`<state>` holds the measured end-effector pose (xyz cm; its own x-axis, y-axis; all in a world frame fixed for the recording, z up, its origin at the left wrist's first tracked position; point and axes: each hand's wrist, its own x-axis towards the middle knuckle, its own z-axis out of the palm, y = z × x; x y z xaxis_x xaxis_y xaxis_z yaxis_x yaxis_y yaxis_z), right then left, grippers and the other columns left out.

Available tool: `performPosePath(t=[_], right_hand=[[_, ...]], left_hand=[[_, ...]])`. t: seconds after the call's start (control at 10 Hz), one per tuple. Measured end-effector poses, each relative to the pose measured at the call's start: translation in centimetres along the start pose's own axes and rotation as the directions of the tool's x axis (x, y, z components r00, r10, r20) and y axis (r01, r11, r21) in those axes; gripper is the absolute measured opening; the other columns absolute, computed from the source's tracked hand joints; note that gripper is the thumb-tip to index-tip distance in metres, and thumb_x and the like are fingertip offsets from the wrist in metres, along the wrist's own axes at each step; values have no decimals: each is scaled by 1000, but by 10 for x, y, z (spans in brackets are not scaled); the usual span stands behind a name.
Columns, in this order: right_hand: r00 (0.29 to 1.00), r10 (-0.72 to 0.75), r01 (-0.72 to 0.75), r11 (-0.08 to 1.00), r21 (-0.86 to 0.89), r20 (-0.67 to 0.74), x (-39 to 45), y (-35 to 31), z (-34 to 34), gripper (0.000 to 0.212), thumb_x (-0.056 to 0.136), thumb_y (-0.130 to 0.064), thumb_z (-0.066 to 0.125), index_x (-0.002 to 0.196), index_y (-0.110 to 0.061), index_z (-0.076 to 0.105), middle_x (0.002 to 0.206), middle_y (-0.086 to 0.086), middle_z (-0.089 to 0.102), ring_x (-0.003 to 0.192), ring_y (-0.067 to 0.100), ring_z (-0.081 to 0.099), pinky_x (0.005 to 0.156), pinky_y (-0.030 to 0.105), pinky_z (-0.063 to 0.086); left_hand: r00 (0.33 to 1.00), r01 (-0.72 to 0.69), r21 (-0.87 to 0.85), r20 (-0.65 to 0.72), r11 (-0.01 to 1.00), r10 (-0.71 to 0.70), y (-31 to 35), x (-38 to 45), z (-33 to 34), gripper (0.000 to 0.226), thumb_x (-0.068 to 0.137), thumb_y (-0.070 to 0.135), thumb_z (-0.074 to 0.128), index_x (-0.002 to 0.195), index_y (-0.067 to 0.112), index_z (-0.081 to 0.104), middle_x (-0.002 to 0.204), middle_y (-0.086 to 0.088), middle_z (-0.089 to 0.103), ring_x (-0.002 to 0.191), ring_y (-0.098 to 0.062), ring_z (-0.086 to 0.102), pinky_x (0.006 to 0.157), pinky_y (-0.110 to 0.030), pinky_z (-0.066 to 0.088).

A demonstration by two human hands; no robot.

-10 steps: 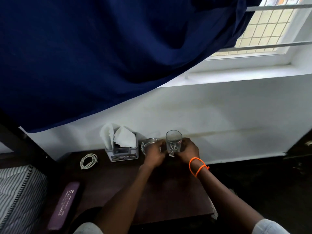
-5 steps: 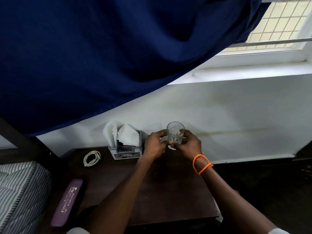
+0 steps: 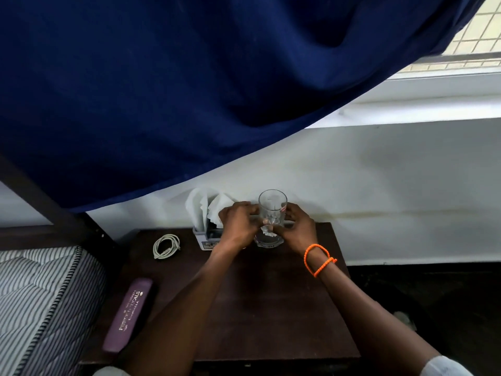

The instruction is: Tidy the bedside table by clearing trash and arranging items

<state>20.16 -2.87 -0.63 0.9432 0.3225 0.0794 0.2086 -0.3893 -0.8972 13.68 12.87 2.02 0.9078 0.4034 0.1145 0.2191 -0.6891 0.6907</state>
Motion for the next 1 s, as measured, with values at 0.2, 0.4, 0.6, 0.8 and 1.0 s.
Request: performPosePath(t=[0.2, 0.4, 0.6, 0.8, 1.0], right_hand=[[998, 50, -48, 998, -47, 38, -1, 10, 8, 67, 58, -21, 93, 117, -17, 62, 110, 1, 72, 100, 20, 69, 88, 37, 58], [999, 30, -29, 998, -56, 25, -3, 13, 9, 62, 58, -20, 91, 113, -24, 62, 109, 0, 72, 100, 20, 69, 89, 41, 58], [999, 37, -35, 998, -59, 34, -7, 9, 14, 61, 61, -16, 91, 114, -20, 63, 106, -2, 71, 99, 18, 69, 87, 35, 57], [999, 32, -32, 999, -24, -12, -16, 0, 15, 61, 62, -18, 91, 115, -17, 61, 94, -8, 66, 88, 12, 67, 74, 14, 50], [995, -52, 41, 992, -119, -89, -34, -21, 5, 76, 76, -29, 79, 143, -13, 48, 137, 10, 61, 124, 27, 59, 102, 36, 50]], left_hand=[[1000, -9, 157, 23, 988, 5, -1, -6, 4, 7, 87, 27, 71, 91, 25, 76, 118, 7, 73, 145, -13, 40, 119, -49, 15], [998, 18, 215, 54, 977, -31, 4, -7, 4, 12, 89, 28, 68, 97, 29, 77, 141, 0, 61, 147, -15, 36, 120, -50, 12], [999, 24, 243, 24, 970, -31, 2, -13, 2, 10, 86, 29, 70, 79, 33, 65, 135, -3, 65, 141, -18, 46, 116, -51, 20], [997, 12, 205, -82, 979, 4, 7, -26, 0, 7, 83, 21, 68, 81, 26, 63, 94, 1, 73, 108, -25, 65, 102, -48, 40], [958, -60, 70, -277, 996, 77, 25, -46, -12, 24, 91, 18, 69, 113, 11, 75, 109, -9, 77, 106, -27, 67, 95, -38, 53]])
